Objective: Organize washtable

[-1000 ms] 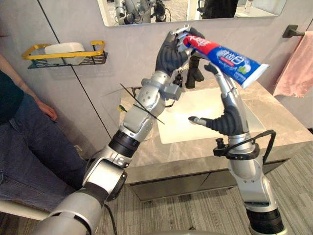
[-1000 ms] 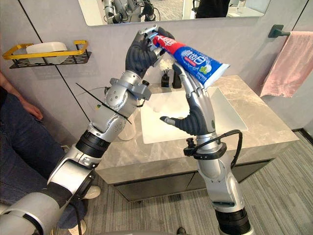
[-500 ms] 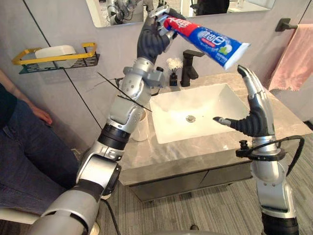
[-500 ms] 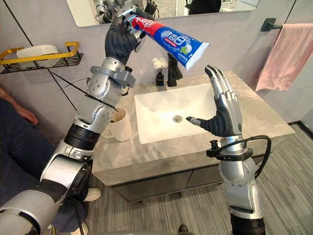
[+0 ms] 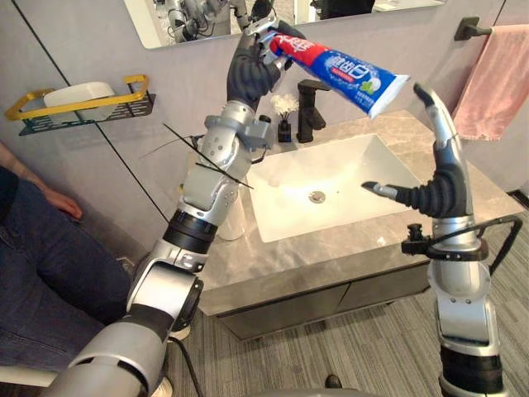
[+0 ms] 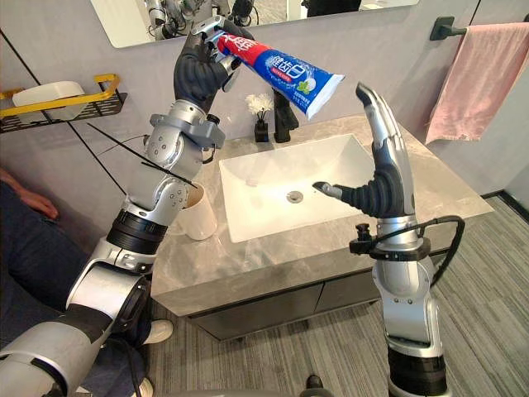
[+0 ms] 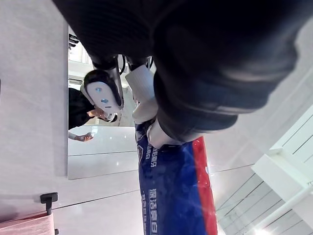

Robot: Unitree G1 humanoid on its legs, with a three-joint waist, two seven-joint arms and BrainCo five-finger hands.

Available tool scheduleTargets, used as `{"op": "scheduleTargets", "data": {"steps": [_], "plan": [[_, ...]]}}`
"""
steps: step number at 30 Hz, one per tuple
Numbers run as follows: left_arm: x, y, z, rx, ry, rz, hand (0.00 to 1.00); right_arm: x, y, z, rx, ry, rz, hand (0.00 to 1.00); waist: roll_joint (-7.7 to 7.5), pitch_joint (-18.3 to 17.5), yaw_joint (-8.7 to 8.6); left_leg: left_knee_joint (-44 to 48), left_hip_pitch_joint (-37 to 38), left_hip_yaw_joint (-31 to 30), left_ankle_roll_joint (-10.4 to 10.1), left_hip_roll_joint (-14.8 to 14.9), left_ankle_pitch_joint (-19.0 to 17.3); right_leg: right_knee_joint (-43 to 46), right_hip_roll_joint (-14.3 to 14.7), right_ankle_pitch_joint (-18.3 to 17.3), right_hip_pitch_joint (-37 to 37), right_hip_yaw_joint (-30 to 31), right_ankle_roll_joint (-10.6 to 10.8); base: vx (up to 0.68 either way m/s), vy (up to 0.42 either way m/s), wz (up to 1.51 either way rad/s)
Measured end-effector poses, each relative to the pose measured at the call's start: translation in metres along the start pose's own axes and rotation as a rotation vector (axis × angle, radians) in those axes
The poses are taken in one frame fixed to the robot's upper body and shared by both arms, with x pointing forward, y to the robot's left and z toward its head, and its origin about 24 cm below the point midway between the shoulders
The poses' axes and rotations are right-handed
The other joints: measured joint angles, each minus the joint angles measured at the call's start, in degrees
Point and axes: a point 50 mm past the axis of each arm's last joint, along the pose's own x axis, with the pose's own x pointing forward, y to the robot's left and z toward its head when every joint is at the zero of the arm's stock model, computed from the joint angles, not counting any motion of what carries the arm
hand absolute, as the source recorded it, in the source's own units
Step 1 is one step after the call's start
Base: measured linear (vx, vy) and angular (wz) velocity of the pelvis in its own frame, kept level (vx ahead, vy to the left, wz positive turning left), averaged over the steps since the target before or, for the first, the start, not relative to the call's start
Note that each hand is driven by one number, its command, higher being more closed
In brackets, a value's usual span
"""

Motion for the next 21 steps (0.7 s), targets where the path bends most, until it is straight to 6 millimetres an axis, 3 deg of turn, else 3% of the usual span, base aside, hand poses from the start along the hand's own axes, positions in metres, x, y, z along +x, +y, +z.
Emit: {"op": "scheduleTargets", "data": {"steps": [4, 10, 18, 21], "plan": [[-0.003, -0.001, -0.014, -0.027, 0.048, 0.024, 1.00, 0.016, -0.003, -0.005, 0.177, -0.011, -0.151, 0.00, 0.39, 0.17, 0.21, 0.01, 0.22, -0.52, 0.09, -0.04, 0.09, -0.01, -0.09, 0.00, 0.55, -0.56, 0.00, -0.02, -0.001, 0.07], [-0.003, -0.006, -0.016, -0.052, 0.048, 0.033, 1.00, 0.026, -0.014, -0.026, 0.323, 0.045, -0.299, 0.00, 2.40, 0.30, 1.58, -0.83, 0.22, -1.97, 0.25, -0.20, 0.93, -0.06, -0.35, -0.02, 1.00, -1.99, 0.02, -0.02, -0.005, 0.11], [-0.003, -0.009, -0.017, -0.137, 0.052, 0.014, 1.00, 0.059, -0.025, -0.004, 0.410, -0.137, -0.379, 0.00, 3.51, 0.62, 1.89, -1.95, -1.23, -4.39, 0.43, -0.79, 2.62, -0.06, -1.06, -0.03, 0.60, -4.74, 0.04, -0.04, -0.007, 0.19], [-0.003, -0.018, -0.017, -0.176, 0.057, -0.039, 1.00, 0.069, -0.023, -0.004, 0.433, -0.155, -0.358, 0.00, 4.81, 1.03, 3.28, -2.55, -2.49, -5.21, 0.58, -1.16, 3.52, 0.02, -1.48, 0.07, -0.37, -5.86, 0.19, -0.04, 0.002, 0.22]]}}
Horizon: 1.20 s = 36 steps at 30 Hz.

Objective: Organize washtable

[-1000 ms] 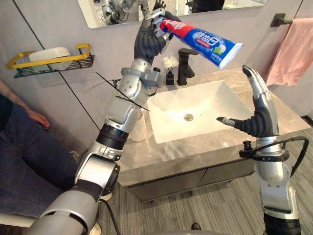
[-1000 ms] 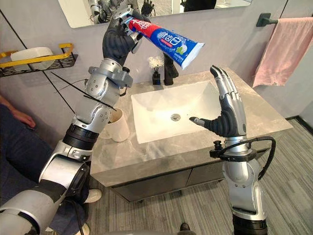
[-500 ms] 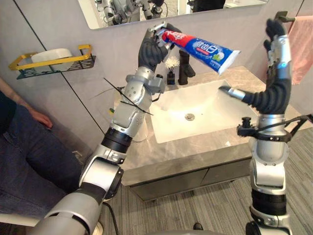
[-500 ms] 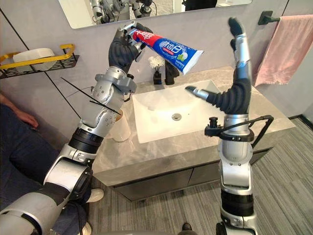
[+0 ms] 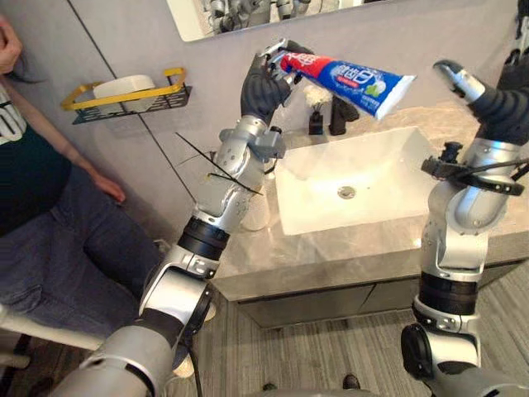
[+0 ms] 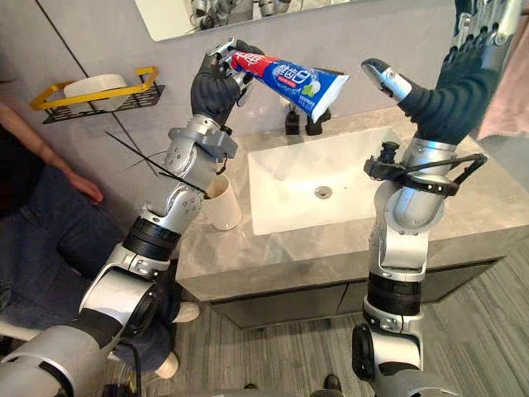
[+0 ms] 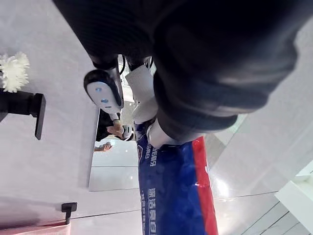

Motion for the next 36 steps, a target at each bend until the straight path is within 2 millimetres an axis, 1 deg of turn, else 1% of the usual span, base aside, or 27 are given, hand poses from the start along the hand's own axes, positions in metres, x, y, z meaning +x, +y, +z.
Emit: {"op": "scheduleTargets", "data": {"steps": [2, 3, 7, 9, 11, 16, 20, 25, 27, 28, 30, 33, 36], "plan": [[0.001, -0.007, 0.001, -0.020, -0.001, -0.038, 1.00, 0.004, 0.007, -0.004, 0.033, 0.010, 0.039, 0.00, 0.96, 0.16, 0.60, -0.17, -1.22, -0.83, 0.05, -0.25, 0.54, 0.17, -0.27, 0.06, -0.98, -0.69, 0.09, -0.04, 0.003, 0.23], [0.002, -0.013, 0.003, -0.021, -0.009, -0.070, 1.00, 0.006, 0.012, -0.005, 0.048, 0.012, 0.070, 0.00, 1.68, 0.51, 1.48, -0.24, -2.02, -1.33, 0.09, -0.40, 0.84, 0.32, -0.43, 0.11, -1.65, -1.04, 0.16, -0.02, 0.001, 0.14], [0.007, -0.025, 0.013, -0.023, -0.040, -0.119, 1.00, 0.014, 0.024, -0.009, 0.132, 0.022, 0.105, 0.00, 2.81, 1.01, 1.89, -0.70, -3.68, -2.80, 0.03, -0.80, 1.70, 0.55, -0.92, 0.08, -2.83, -2.47, 0.20, -0.01, -0.001, 0.21], [0.010, -0.030, 0.018, -0.031, -0.059, -0.138, 1.00, 0.018, 0.026, -0.007, 0.156, 0.007, 0.114, 0.00, 3.25, 1.37, 1.99, -1.30, -4.37, -3.21, 0.03, -0.96, 2.35, 0.80, -1.32, -0.04, -3.47, -3.14, 0.37, -0.01, 0.001, 0.15], [0.011, -0.031, 0.020, -0.030, -0.066, -0.141, 1.00, 0.019, 0.026, -0.007, 0.176, 0.010, 0.112, 0.00, 3.49, 1.52, 2.07, -1.30, -4.83, -3.58, 0.09, -1.00, 2.41, 0.93, -1.57, -0.12, -3.81, -3.41, 0.48, -0.01, -0.002, 0.11], [0.011, -0.031, 0.021, -0.029, -0.073, -0.142, 1.00, 0.019, 0.026, -0.007, 0.199, 0.010, 0.147, 0.00, 3.72, 1.69, 3.00, -1.31, -6.47, -3.69, 0.17, -1.07, 2.73, 2.02, -1.75, -0.43, -5.85, -3.42, 0.66, -0.01, -0.002, 0.01], [0.011, -0.030, 0.022, -0.030, -0.077, -0.140, 1.00, 0.018, 0.027, -0.007, 0.250, 0.013, 0.178, 0.00, 4.34, 2.43, 2.87, -1.34, -6.92, -3.60, 0.20, -1.38, 2.95, 3.13, -2.19, -0.83, -6.94, -3.28, 0.88, -0.01, -0.002, 0.01], [0.012, -0.025, 0.026, -0.065, -0.084, -0.147, 1.00, 0.012, 0.026, -0.010, 0.322, 0.036, 0.215, 0.00, 4.26, 2.51, 2.68, -1.36, -6.89, -2.86, 0.20, -1.68, 2.95, 3.74, -2.54, -1.02, -7.54, -2.52, 1.13, 0.00, 0.005, -0.05], [0.012, -0.017, 0.032, -0.095, -0.098, -0.135, 1.00, 0.003, 0.023, -0.013, 0.364, 0.061, 0.230, 0.00, 4.07, 2.66, 2.44, -1.37, -6.89, -2.49, 0.20, -1.75, 2.94, 3.91, -2.58, -1.04, -7.93, -1.94, 1.15, -0.01, 0.004, -0.10], [0.012, -0.010, 0.036, -0.100, -0.103, -0.123, 1.00, -0.003, 0.022, -0.016, 0.382, 0.087, 0.240, 0.00, 3.96, 2.74, 1.80, -1.38, -6.90, -2.50, 0.20, -1.75, 2.94, 3.92, -2.59, -1.04, -7.93, -1.95, 1.15, -0.01, 0.001, -0.03], [0.014, -0.001, 0.044, -0.120, -0.120, -0.095, 1.00, -0.009, 0.020, -0.020, 0.386, 0.112, 0.254, 0.00, 3.78, 2.87, 1.20, -1.39, -6.89, -2.31, 0.20, -1.74, 2.94, 3.94, -2.58, -1.03, -8.02, -1.82, 1.15, 0.00, 0.000, 0.00], [0.020, 0.002, 0.052, -0.127, -0.130, -0.093, 1.00, -0.010, 0.014, -0.020, 0.380, 0.118, 0.258, 0.00, 3.51, 3.07, 1.17, -1.38, -6.88, -2.19, 0.20, -1.70, 2.94, 4.05, -2.54, -1.02, -8.09, -1.74, 1.15, -0.01, 0.000, -0.01], [0.024, 0.000, 0.059, -0.121, -0.146, -0.105, 1.00, -0.006, 0.011, -0.012, 0.379, 0.083, 0.265, 0.00, 3.12, 3.34, 1.14, -1.38, -6.76, -2.02, 0.20, -1.68, 2.94, 4.13, -2.52, -1.02, -8.12, -1.54, 1.15, 0.00, 0.001, -0.01]]}}
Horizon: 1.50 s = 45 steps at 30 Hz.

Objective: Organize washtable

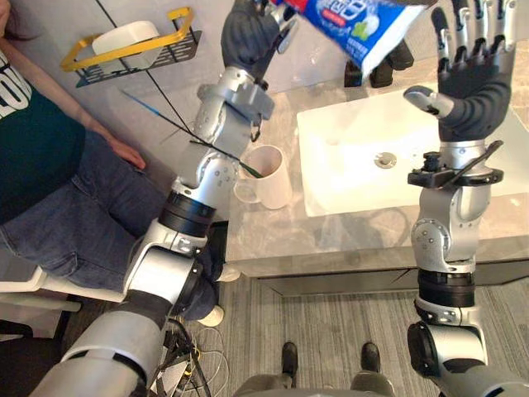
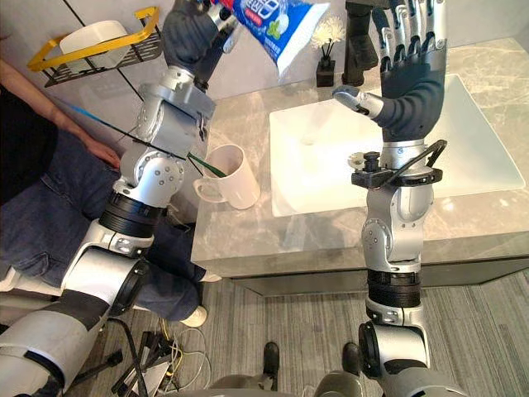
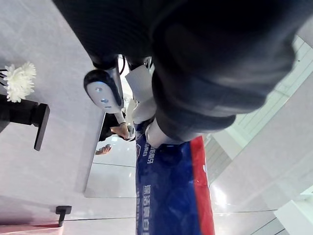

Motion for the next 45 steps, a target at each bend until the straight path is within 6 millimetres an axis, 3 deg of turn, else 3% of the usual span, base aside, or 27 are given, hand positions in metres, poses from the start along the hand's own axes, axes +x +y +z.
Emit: {"op": "scheduleTargets", "data": {"steps": [11, 15, 21, 29, 37, 45], "plan": [[-0.001, 0.006, 0.004, -0.020, 0.010, -0.021, 1.00, 0.004, 0.006, 0.012, -0.037, -0.038, 0.065, 0.00, -0.43, 0.06, -0.81, -0.01, 1.28, 2.10, 0.01, 0.16, -0.02, 0.23, 0.24, 0.14, 0.19, 1.73, -0.09, -0.01, 0.000, -0.08], [-0.002, 0.009, 0.007, -0.018, 0.019, -0.027, 1.00, 0.015, 0.032, 0.021, -0.016, -0.101, 0.166, 0.00, -0.70, 0.00, -1.10, 0.00, 1.38, 2.45, 0.01, 0.80, -0.03, -0.25, 0.96, 0.82, 0.20, 2.18, -0.49, -0.03, -0.008, -0.06], [-0.003, 0.001, -0.004, -0.009, 0.071, -0.062, 1.00, 0.023, 0.055, 0.020, 0.013, -0.125, 0.236, 0.00, -0.76, -0.06, -0.92, 0.00, 1.40, 2.40, 0.13, 0.90, 0.09, -1.97, 1.16, 2.13, 1.18, 1.78, -0.59, -0.04, 0.004, 0.00], [-0.003, 0.001, -0.006, -0.023, 0.078, -0.057, 1.00, 0.033, 0.065, 0.011, 0.060, -0.114, 0.230, 0.00, -0.76, -0.21, -0.92, -0.01, 1.65, 1.46, 0.11, 0.86, 0.45, -2.75, 1.05, 2.50, 2.40, 0.77, -0.60, -0.01, -0.001, 0.06], [-0.003, 0.001, -0.006, -0.024, 0.078, -0.042, 1.00, 0.033, 0.069, 0.006, 0.083, -0.100, 0.227, 0.00, -1.53, -2.27, 0.23, -0.02, 1.63, 0.27, -0.09, 0.83, 0.67, -3.71, 1.03, 2.67, 3.41, -0.46, -0.63, -0.01, -0.006, 0.08], [-0.004, 0.004, -0.006, -0.027, 0.080, -0.038, 1.00, 0.033, 0.068, 0.006, 0.040, -0.099, 0.234, 0.00, -1.55, -2.34, 0.24, -0.06, 1.14, -0.57, -0.12, 0.86, 1.25, -3.91, 1.05, 2.94, 3.46, -1.39, -0.77, -0.03, -0.008, 0.05]]}}
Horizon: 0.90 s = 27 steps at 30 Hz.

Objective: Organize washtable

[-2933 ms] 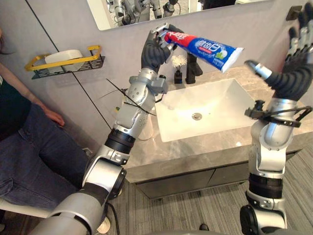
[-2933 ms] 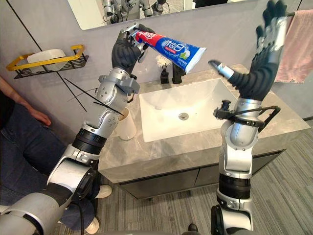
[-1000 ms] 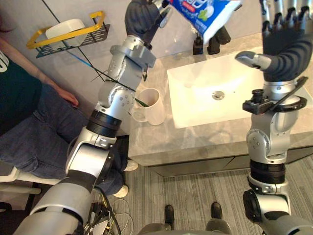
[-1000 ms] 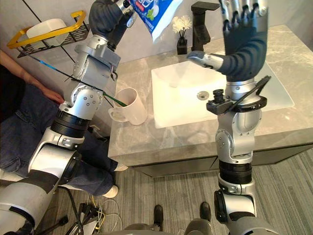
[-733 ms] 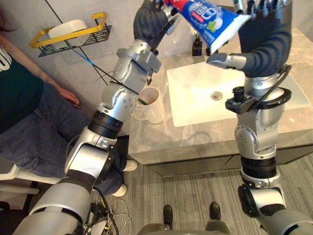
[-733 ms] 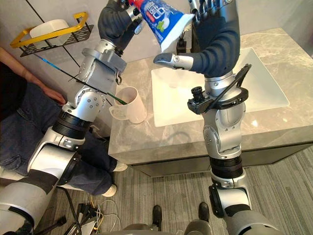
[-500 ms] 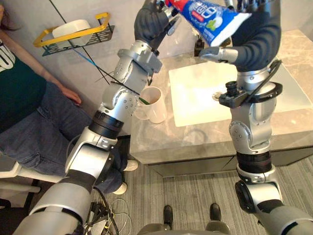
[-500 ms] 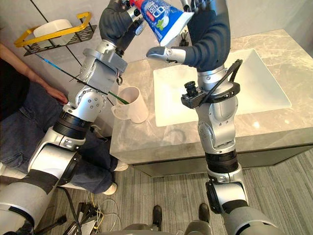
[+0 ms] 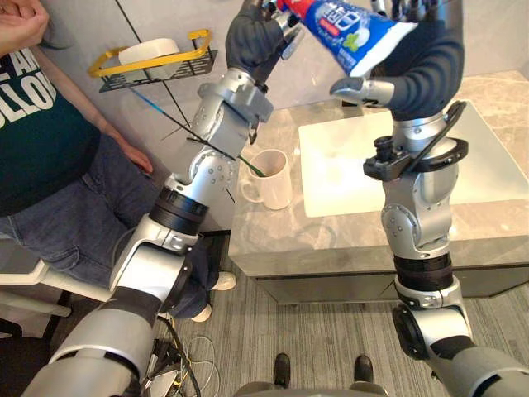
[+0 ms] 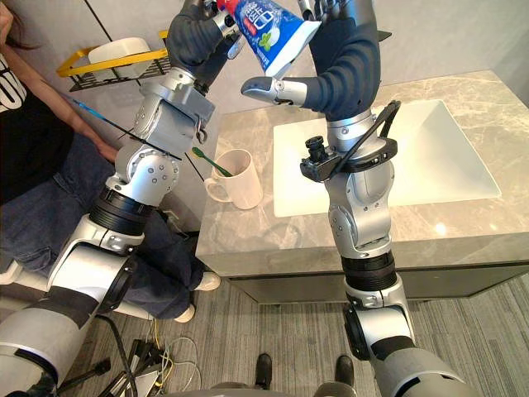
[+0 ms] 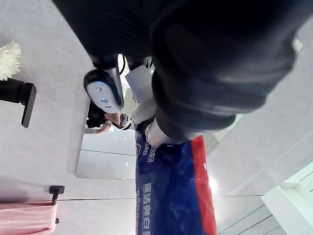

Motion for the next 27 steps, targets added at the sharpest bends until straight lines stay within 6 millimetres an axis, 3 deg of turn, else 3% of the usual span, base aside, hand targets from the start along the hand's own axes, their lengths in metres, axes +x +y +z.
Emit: {"op": "scheduleTargets", "data": {"steps": [17, 22, 27], "plan": [[-0.008, 0.004, 0.002, 0.042, 0.035, -0.027, 1.00, 0.006, -0.002, 0.013, -0.240, -0.003, 0.144, 0.00, -0.52, -1.25, 0.14, -0.01, -1.01, -0.35, -0.04, -0.02, 0.18, -1.47, 0.10, 0.87, -0.01, -0.52, -0.14, 0.00, -0.001, 0.01], [-0.010, -0.002, 0.015, 0.081, 0.008, -0.107, 1.00, 0.007, 0.009, 0.024, -0.252, -0.053, 0.221, 0.00, -0.55, -1.28, 0.10, -0.08, -1.16, -0.33, -0.03, -0.03, 0.21, -1.48, 0.09, 0.87, -0.17, -0.53, -0.15, -0.01, -0.003, 0.00], [-0.013, 0.002, 0.019, 0.147, 0.041, -0.133, 1.00, 0.000, 0.019, 0.019, -0.292, -0.010, 0.314, 0.00, -0.50, -2.51, 0.28, -0.08, -2.16, -0.28, -0.02, -0.06, 0.22, -1.46, 0.07, 0.88, -1.18, -0.51, -0.14, 0.00, 0.000, 0.00]]}}
